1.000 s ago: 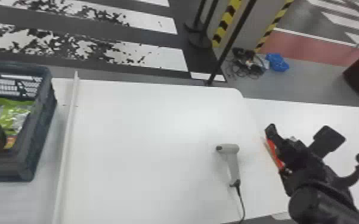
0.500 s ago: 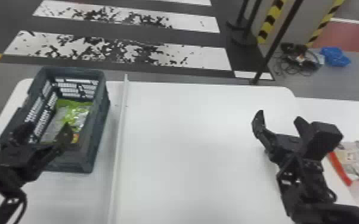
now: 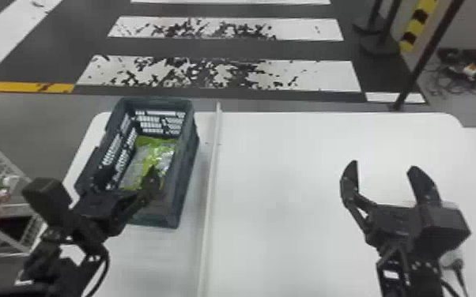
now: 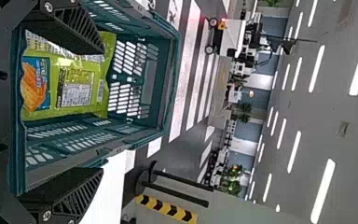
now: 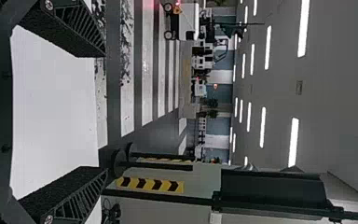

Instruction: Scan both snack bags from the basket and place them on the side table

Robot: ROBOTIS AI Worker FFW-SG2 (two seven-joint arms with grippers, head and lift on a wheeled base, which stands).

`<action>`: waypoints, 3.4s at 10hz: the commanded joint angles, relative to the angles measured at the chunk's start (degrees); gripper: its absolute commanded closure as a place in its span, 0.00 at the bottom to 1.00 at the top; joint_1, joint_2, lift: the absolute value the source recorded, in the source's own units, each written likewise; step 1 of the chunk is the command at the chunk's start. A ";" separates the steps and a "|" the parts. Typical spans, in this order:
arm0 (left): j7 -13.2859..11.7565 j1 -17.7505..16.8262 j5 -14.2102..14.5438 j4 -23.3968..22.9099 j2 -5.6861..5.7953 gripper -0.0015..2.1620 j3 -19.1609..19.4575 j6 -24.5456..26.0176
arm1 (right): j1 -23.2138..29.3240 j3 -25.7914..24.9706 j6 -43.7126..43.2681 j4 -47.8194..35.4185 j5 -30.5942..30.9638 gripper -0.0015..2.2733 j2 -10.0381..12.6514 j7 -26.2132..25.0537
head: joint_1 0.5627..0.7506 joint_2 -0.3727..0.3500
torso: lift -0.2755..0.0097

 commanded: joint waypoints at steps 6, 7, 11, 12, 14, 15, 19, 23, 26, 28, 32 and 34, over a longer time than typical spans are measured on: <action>-1.85 -1.34 1.41 -8.87 0.00 0.05 5.57 12.87 | 0.94 0.31 -3.57 2.99 0.49 0.03 0.05 0.01 | 0.70 0.62 | 0.70; -2.11 -3.63 1.58 -9.31 0.79 0.05 6.62 17.09 | 1.21 0.31 -3.57 2.99 0.41 0.03 0.05 0.01 | 0.70 0.64 | 0.70; -6.24 -16.02 -3.34 -6.23 7.65 0.04 6.71 31.86 | 2.96 0.13 -3.57 2.91 0.32 0.03 0.05 0.01 | 0.70 0.69 | 0.70; -7.82 -18.30 -5.54 -4.04 9.23 0.04 5.57 32.21 | 3.23 -0.04 -3.57 2.91 0.32 0.03 0.05 0.01 | 0.70 0.70 | 0.70; -12.66 -21.99 -9.84 -0.61 11.96 0.04 3.20 32.03 | 3.58 -0.04 -3.57 2.91 0.32 0.03 0.05 0.01 | 0.70 0.70 | 0.70; -16.96 -24.19 -15.12 0.80 12.04 0.04 2.41 32.21 | 3.76 -0.04 -3.57 2.82 0.41 0.03 0.05 0.01 | 0.70 0.70 | 0.70; -26.02 -29.03 -22.41 7.57 13.36 0.04 -2.60 31.68 | 4.37 -0.13 -3.57 2.82 0.41 0.03 0.05 0.01 | 0.70 0.67 | 0.70; -31.82 -32.98 -30.41 13.10 13.89 0.03 -8.23 30.98 | 4.81 -0.84 -3.57 2.91 0.05 0.03 0.05 0.01 | 0.70 0.64 | 0.70; -32.26 -36.23 -34.28 17.76 14.06 0.03 -12.54 31.16 | 4.81 -0.92 -3.57 2.82 0.05 0.03 0.05 0.10 | 0.70 0.61 | 0.70; -32.52 -38.52 -35.60 21.72 13.54 0.03 -14.21 31.16 | 4.90 -1.10 -3.57 2.91 -0.12 0.03 0.05 0.10 | 0.70 0.61 | 0.70; -31.20 -42.03 -36.30 29.36 13.19 0.03 -17.72 30.98 | 4.99 -1.28 -3.75 2.91 -0.21 0.03 0.05 0.10 | 0.70 0.59 | 0.70; -31.03 -43.26 -38.23 32.35 13.01 0.03 -20.01 30.45 | 4.99 -1.28 -3.75 2.99 -0.21 0.03 0.05 0.19 | 0.70 0.60 | 0.70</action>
